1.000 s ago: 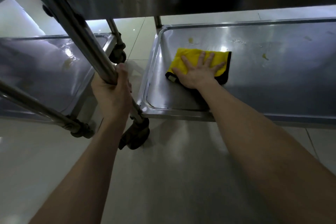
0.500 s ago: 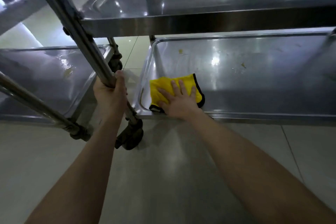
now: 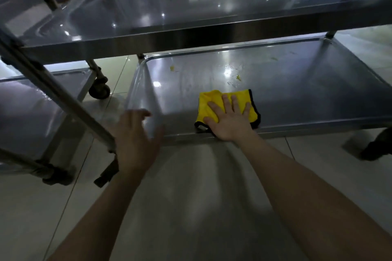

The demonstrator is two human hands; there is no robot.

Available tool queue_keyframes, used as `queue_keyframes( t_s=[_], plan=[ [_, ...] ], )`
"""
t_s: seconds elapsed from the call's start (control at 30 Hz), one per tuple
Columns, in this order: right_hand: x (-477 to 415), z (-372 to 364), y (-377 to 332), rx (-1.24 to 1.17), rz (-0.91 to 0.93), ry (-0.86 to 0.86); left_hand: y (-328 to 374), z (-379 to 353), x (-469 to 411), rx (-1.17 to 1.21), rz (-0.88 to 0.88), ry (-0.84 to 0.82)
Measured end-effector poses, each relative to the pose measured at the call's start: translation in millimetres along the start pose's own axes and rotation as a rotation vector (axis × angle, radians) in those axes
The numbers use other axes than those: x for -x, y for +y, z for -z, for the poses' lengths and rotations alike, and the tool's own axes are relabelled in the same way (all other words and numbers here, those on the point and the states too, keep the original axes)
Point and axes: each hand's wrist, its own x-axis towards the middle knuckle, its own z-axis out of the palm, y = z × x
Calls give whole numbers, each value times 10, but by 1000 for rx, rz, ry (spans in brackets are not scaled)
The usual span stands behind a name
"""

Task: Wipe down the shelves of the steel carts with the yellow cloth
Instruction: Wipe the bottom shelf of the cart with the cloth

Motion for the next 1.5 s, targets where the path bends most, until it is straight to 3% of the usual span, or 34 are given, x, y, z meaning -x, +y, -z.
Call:
queue_keyframes(
  t_s=[0.07, 0.13, 0.33, 0.43, 0.57, 0.63, 0.77, 0.93, 1.07, 1.2, 1.37, 1.5],
  plan=[
    [6, -23, -10, 11, 11, 22, 225, -205, -74, -30, -119, -363],
    [9, -41, -27, 11, 28, 38, 366, -324, -297, -98, -41, -608],
    [9, -45, 128, -37, 98, 68, 366, -603, -878, -252, 128, -1082],
    [-107, 93, 596, -2, 73, 25, 275, -659, -925, -240, 113, -1093],
    [-287, 401, 1414, 3, -177, -11, 265, -645, -887, -214, 104, -1056],
    [-377, 435, 1471, 0, -236, -25, 275, -639, -888, -218, 104, -1066],
    [-552, 338, 859, 44, -259, -5, 299, -604, -914, -266, 95, -1101],
    [-613, 131, -276, 81, 12, -22, 280, -556, -948, -316, 89, -1119],
    [-632, 73, -508, 97, 83, -70, 224, -483, -977, -326, 147, -1135],
    [-626, 129, 102, 27, 44, -9, 196, -433, -971, -311, 156, -1141],
    [-554, 420, 1432, -12, -271, -5, 168, -445, -939, -292, 132, -1134],
    [-562, 377, 1365, 19, -326, 21, 159, -421, -888, -281, 132, -1121]
  ],
)
